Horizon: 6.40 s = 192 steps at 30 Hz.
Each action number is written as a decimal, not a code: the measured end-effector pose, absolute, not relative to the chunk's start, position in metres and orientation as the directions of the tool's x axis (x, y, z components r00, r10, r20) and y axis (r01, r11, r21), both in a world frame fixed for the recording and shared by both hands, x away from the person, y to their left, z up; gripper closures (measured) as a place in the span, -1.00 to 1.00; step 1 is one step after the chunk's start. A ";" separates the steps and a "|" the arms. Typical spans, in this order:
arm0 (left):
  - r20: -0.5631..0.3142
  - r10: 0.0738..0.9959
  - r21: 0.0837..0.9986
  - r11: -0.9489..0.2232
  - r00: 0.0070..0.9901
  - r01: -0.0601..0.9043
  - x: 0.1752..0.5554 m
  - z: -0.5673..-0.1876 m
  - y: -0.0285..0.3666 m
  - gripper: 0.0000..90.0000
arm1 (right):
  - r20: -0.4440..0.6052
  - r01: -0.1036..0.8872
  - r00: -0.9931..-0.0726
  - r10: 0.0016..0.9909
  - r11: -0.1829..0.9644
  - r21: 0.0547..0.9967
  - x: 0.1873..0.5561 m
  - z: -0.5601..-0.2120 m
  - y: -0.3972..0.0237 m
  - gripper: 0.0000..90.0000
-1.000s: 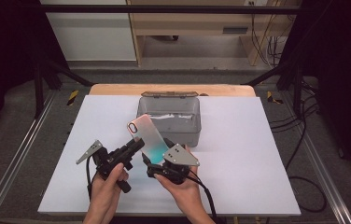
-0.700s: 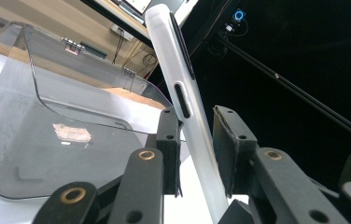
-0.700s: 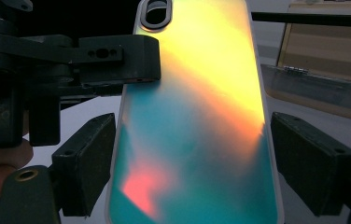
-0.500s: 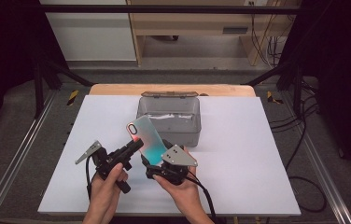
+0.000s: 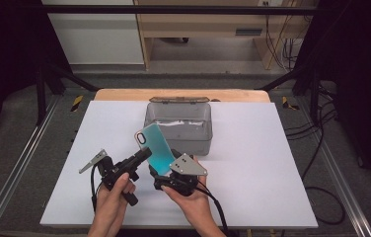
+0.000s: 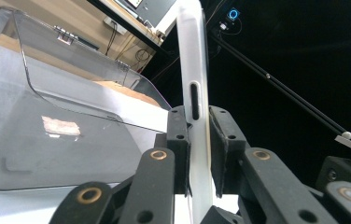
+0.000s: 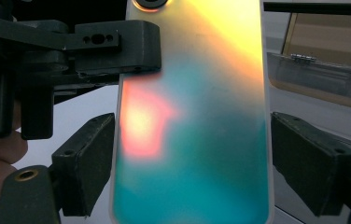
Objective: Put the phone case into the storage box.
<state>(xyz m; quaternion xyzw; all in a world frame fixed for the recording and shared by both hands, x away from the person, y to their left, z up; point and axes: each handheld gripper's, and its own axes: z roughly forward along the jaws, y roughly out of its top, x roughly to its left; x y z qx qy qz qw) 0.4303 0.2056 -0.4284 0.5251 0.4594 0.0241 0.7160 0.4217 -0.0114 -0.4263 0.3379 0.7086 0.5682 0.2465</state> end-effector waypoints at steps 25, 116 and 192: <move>-0.622 0.516 0.782 0.446 0.589 0.435 0.430 -0.427 0.211 0.80 | 0.008 0.199 -0.681 0.732 0.175 0.964 0.422 -0.431 -0.006 -0.77; -0.557 0.667 0.830 0.463 0.494 0.311 0.432 -0.414 0.276 0.80 | -0.075 0.217 -0.648 0.758 0.278 0.936 0.433 -0.432 -0.058 -0.77; -0.419 0.765 0.884 0.221 0.489 0.411 0.473 -0.360 0.237 0.80 | -0.061 0.178 -0.502 0.863 0.172 0.969 0.404 -0.441 -0.232 -0.85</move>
